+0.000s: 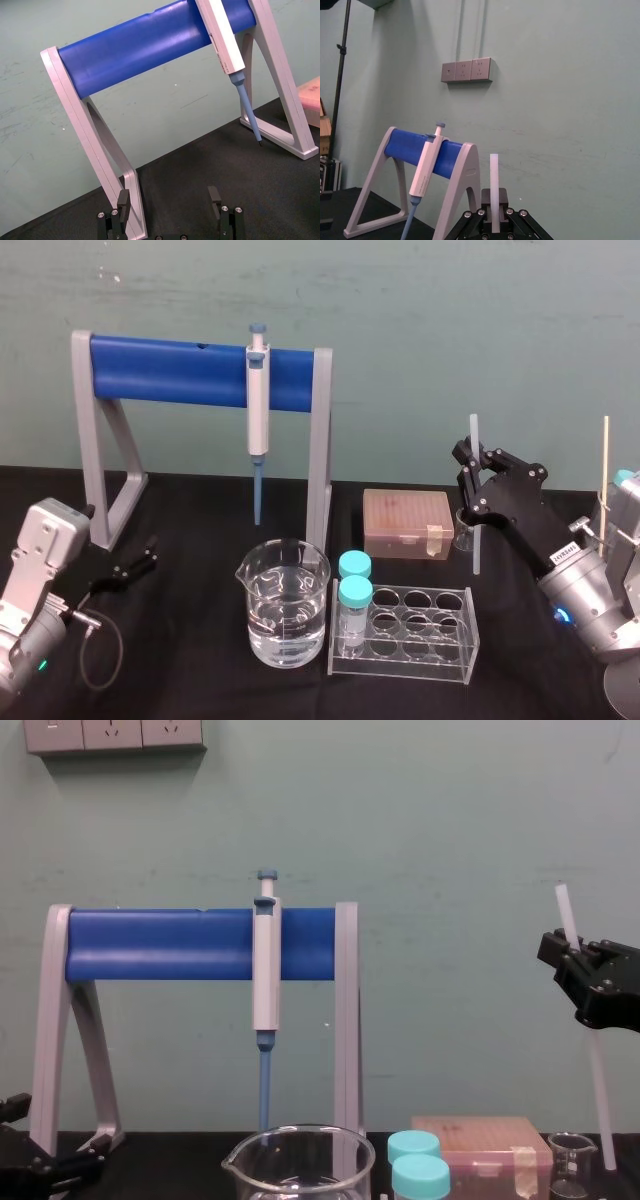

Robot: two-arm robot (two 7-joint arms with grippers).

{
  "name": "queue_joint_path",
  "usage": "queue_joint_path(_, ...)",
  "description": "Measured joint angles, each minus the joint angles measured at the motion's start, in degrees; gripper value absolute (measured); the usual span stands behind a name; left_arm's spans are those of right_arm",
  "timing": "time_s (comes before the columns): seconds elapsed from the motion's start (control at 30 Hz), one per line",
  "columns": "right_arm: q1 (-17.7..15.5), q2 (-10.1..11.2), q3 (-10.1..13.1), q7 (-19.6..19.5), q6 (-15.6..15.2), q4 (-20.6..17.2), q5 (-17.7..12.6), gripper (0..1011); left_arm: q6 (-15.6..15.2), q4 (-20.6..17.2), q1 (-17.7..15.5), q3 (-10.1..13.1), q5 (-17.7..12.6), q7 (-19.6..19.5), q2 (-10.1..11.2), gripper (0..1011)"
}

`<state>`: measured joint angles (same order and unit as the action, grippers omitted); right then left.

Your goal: Pick up the stirring rod with one hand, then place it down.

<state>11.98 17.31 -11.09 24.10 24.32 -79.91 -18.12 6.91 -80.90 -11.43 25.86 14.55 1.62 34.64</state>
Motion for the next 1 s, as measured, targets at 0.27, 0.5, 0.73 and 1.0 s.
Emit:
queue_joint_path(0.27,0.0,0.0,0.0,0.0,0.0,0.0,0.0,72,0.0,0.0,0.0,0.0,0.0,0.0,0.0,1000)
queue_joint_path(0.5,0.0,0.0,0.0,0.0,0.0,0.0,0.0,72,0.0,0.0,0.0,0.0,0.0,0.0,0.0,1000)
queue_joint_path(0.73,0.0,0.0,0.0,0.0,0.0,0.0,0.0,72,0.0,0.0,0.0,0.0,0.0,0.0,0.0,1000)
queue_joint_path(1.0,0.0,0.0,0.0,-0.01,0.0,0.0,0.0,72,0.0,0.0,0.0,0.0,0.0,0.0,0.0,1000)
